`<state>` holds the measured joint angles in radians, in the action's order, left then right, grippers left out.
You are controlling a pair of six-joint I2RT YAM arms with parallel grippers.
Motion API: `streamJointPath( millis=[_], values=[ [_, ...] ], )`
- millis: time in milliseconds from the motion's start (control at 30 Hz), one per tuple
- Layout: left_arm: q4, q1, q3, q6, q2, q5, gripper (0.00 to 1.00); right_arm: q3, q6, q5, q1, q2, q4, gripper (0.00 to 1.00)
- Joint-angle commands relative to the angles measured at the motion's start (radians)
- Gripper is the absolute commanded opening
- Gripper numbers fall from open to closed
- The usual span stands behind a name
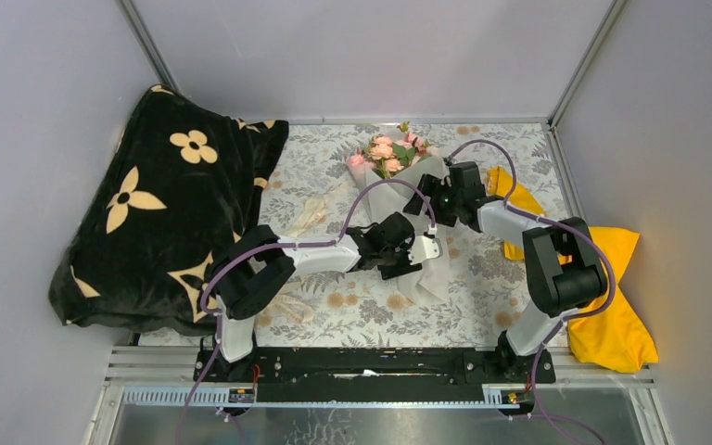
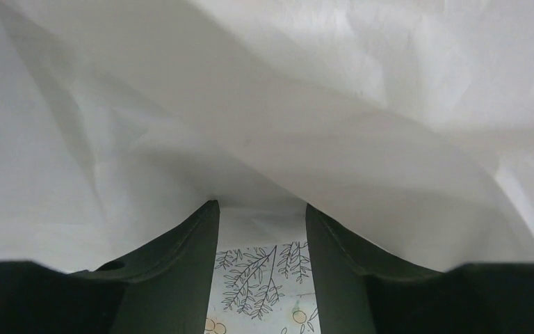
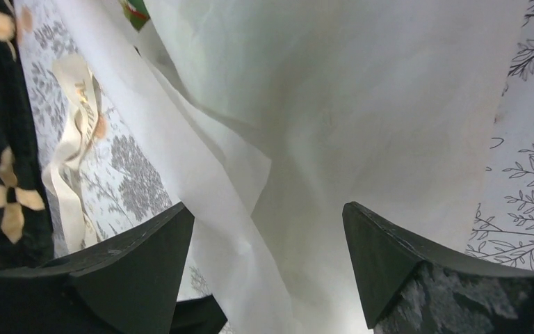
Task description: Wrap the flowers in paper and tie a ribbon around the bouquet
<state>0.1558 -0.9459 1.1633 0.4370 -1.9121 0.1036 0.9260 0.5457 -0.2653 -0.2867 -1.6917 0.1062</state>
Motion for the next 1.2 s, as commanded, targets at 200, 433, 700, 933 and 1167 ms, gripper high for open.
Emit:
streamJointPath(
  millis=[200, 433, 700, 933, 1167],
  values=[
    [-0.032, -0.004, 0.01, 0.039, -0.032, -0.023, 0.57, 0.044, -0.186, -0.137, 0.004, 0.114, -0.169, 0.87],
    [-0.028, -0.004, 0.009, 0.04, -0.032, -0.019, 0.57, 0.06, -0.258, -0.142, 0.004, 0.173, -0.239, 0.88],
    [-0.023, -0.004, 0.01, 0.042, -0.032, -0.009, 0.57, 0.047, -0.348, -0.139, 0.004, 0.234, -0.32, 0.88],
    [-0.022, -0.004, 0.011, 0.047, -0.03, -0.01, 0.58, 0.055, -0.444, -0.109, 0.004, 0.283, -0.416, 0.89],
    [-0.019, -0.004, 0.012, 0.051, -0.028, -0.011, 0.58, 0.057, -0.435, -0.097, 0.004, 0.266, -0.456, 0.86]
  ],
)
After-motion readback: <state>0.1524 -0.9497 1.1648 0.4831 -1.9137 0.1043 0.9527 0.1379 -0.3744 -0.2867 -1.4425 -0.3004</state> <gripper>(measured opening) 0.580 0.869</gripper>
